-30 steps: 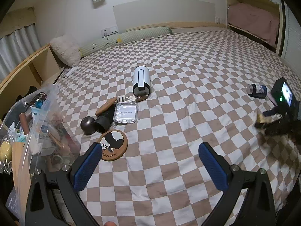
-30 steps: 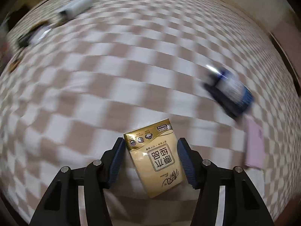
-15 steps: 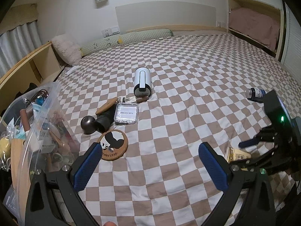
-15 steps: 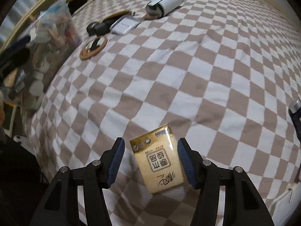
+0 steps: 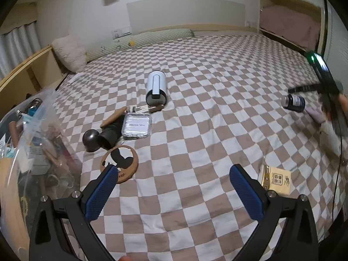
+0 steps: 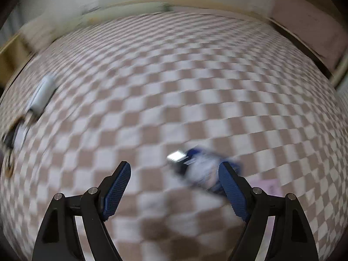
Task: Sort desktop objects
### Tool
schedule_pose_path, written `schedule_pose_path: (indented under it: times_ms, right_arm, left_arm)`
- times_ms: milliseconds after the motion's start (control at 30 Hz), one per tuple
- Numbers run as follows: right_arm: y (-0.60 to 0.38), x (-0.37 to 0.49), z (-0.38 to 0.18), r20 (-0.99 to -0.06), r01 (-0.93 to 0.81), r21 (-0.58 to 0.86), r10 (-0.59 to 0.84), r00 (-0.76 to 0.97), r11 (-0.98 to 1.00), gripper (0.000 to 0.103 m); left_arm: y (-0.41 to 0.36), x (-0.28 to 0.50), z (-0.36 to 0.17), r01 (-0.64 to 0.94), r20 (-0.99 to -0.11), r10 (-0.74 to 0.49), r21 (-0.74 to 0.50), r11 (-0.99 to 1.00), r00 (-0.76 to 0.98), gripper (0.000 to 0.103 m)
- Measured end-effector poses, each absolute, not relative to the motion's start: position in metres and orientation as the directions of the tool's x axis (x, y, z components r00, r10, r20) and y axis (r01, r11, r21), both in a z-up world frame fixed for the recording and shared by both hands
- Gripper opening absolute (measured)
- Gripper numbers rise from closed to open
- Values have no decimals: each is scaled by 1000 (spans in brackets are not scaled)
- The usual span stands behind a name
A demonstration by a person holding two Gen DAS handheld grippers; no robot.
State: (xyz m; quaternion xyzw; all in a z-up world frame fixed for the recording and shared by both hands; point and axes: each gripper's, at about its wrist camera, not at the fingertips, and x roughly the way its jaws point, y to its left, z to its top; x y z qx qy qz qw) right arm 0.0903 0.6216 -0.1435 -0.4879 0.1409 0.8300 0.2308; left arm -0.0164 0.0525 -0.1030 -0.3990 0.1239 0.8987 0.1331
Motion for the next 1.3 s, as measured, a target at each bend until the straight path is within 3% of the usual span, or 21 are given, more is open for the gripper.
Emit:
schedule_pose_path:
  times_ms: [300, 633, 867, 1033, 1133, 1300]
  right_arm:
    - [669, 78, -180, -905, -550, 84, 168, -391, -831, 83]
    - [645, 95, -176, -874, -470, 375, -136, -466, -799, 83]
    - [589, 106, -175, -943, -304, 206, -106, -315, -930, 83]
    - [559, 133, -169, -949, -212, 88, -18, -314, -973, 82]
    - [542, 136, -166, -944, -176, -25, 81, -319, -984, 68]
    - [537, 133, -173, -937, -126, -148, 180, -301, -981, 68]
  left_arm:
    - [61, -26, -117, -371, -771, 153, 115, -922, -618, 103]
    - [60, -25, -121, -374, -778, 158, 105, -921, -608, 103]
    - [64, -8, -121, -406, -777, 176, 111, -907, -605, 103]
    - [71, 2, -122, -431, -776, 197, 106, -896, -600, 103]
    - [78, 8, -124, -447, -776, 214, 96, -889, -594, 103]
    - [92, 17, -133, -473, -782, 248, 67, -878, -571, 103]
